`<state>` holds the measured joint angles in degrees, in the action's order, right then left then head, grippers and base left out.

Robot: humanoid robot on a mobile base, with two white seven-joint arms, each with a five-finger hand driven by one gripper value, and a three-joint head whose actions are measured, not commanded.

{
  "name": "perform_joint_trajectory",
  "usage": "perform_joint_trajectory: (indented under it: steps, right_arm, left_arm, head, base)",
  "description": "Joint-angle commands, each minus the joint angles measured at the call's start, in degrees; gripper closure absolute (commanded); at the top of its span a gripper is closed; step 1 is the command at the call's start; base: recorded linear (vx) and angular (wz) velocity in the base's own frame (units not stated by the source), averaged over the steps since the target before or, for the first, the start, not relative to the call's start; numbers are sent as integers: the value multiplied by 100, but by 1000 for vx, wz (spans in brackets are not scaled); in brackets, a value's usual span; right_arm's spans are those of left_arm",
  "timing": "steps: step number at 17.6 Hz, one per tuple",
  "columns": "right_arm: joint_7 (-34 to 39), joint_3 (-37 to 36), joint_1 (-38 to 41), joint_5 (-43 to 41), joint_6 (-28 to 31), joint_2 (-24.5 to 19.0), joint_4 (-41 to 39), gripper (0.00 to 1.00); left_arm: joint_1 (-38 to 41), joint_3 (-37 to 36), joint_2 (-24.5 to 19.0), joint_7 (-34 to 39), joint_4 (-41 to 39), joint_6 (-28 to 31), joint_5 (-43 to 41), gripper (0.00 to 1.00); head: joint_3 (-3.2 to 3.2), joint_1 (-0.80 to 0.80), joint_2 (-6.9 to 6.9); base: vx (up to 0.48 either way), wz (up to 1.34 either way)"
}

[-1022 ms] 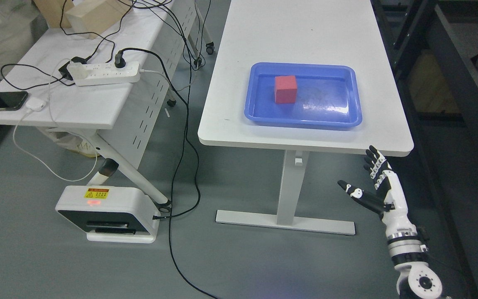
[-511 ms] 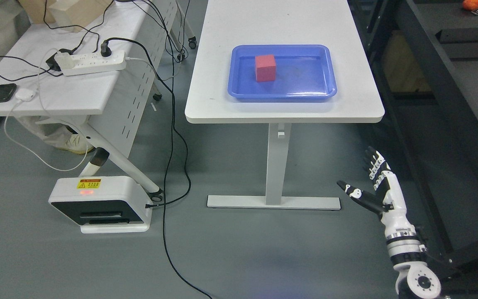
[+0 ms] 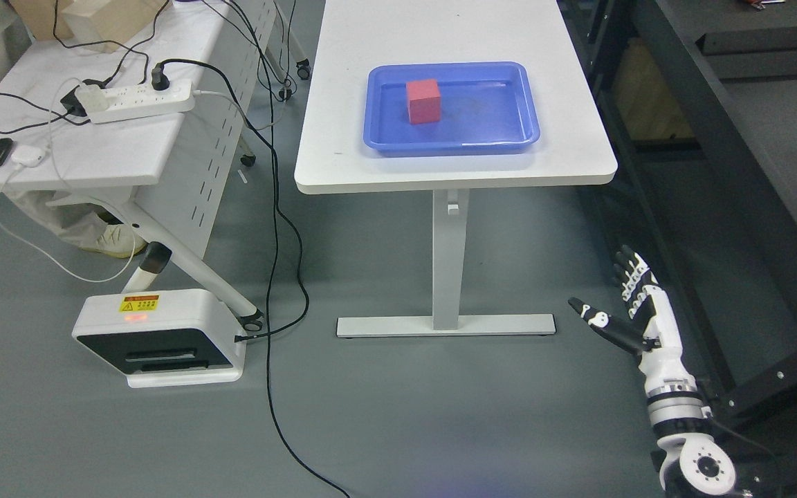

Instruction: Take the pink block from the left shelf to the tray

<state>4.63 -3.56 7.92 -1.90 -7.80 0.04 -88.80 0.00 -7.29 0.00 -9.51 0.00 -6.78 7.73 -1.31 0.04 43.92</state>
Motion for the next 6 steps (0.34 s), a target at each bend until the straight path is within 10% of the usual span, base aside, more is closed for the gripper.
perform_joint_trajectory:
  steps: [1,6]
  right_arm:
    - [-76,-39,-10,-328,60,96,-6,1]
    - [-58,-22,-10,-328,60,96,-15,0]
  left_arm:
    - [114,0,-100,1,-100,1,0,0]
    - [114,0,-100,1,-100,1,0,0]
  head:
    - [0,0,0]
    - [0,0,0]
  base:
    - [0,0]
    - [13,0]
